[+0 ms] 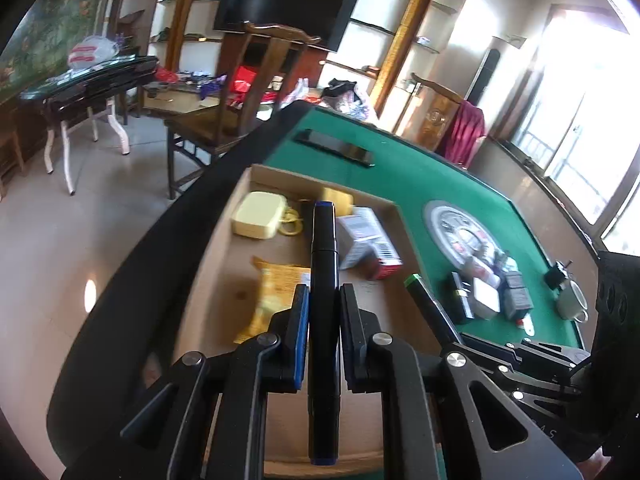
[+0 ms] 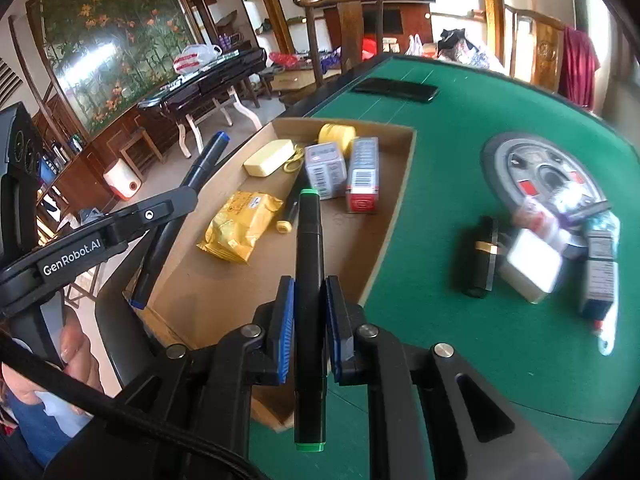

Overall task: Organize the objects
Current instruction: 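Carry both black markers into the cardboard box and open both grippers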

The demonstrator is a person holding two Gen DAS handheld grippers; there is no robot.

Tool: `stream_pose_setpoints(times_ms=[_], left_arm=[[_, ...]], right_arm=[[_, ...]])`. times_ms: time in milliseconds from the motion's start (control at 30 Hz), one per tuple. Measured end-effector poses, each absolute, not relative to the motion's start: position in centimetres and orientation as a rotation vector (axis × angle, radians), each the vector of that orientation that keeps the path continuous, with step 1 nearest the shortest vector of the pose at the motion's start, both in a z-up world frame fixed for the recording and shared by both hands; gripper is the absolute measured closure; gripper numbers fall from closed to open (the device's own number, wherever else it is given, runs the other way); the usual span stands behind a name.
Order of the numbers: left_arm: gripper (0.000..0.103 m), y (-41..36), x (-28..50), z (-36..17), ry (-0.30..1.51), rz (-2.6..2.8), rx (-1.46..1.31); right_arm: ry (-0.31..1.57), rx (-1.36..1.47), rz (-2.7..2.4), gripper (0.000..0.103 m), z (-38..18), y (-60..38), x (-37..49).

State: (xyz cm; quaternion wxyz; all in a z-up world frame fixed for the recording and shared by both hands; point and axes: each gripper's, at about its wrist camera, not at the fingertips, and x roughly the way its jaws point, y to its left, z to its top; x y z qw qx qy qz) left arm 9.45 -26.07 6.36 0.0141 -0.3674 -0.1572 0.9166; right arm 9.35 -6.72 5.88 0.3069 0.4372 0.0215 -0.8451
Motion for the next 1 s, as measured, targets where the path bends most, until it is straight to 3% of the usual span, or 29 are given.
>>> stream_pose_setpoints(times_ms=[500,1000], left_arm=[[0.091,-28.8,6.7,2.3,-0.508,2.843,-1.292],[0.091,-29.6,5.8,1.6,-0.495,2.842,-1.336]], right_arm=[[0.039,1.260,-2.146,0.090,2.7,-10.6,7.9],[0.098,1.308,-2.183,0.090,1.5,-13.9,6.7]])
